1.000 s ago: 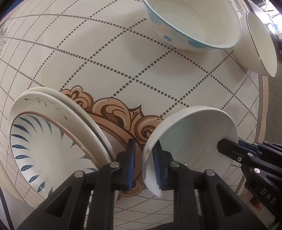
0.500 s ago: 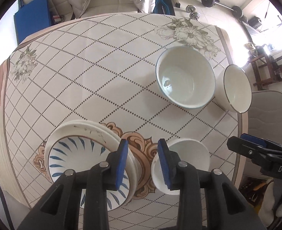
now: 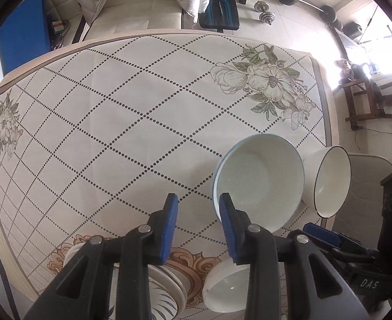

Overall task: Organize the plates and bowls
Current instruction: 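Grasp the rim of the pink-and-blue dotted bowl with both grippers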

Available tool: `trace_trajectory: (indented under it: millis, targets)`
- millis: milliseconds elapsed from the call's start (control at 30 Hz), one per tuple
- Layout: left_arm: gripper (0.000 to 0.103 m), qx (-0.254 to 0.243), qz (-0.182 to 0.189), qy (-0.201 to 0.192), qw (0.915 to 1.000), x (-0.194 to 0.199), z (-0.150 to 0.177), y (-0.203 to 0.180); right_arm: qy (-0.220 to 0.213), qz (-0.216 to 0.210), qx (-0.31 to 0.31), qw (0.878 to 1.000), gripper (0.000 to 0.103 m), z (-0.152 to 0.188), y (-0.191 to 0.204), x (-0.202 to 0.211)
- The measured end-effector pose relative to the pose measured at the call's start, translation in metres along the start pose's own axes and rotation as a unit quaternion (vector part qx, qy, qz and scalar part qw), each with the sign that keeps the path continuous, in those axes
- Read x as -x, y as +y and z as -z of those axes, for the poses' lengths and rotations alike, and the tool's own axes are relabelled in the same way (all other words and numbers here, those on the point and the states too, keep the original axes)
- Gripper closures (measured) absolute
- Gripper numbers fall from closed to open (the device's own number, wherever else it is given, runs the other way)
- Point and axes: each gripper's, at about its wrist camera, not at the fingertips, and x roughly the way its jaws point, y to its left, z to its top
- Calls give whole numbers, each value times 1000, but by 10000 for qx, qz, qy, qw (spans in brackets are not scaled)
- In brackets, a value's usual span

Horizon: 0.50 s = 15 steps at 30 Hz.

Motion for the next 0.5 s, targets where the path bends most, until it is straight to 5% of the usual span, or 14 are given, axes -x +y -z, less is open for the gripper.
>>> trace_trajectory:
  millis: [300,500]
  targets:
    - [73,-509,-174,225,9983,-32,-26,-19,-19,96,-268,9996,20,-17,1,-23]
    - [73,-811,-138,229,9963,-43,-38,-34,-24,161,-334,9993,32,-26,2,-34]
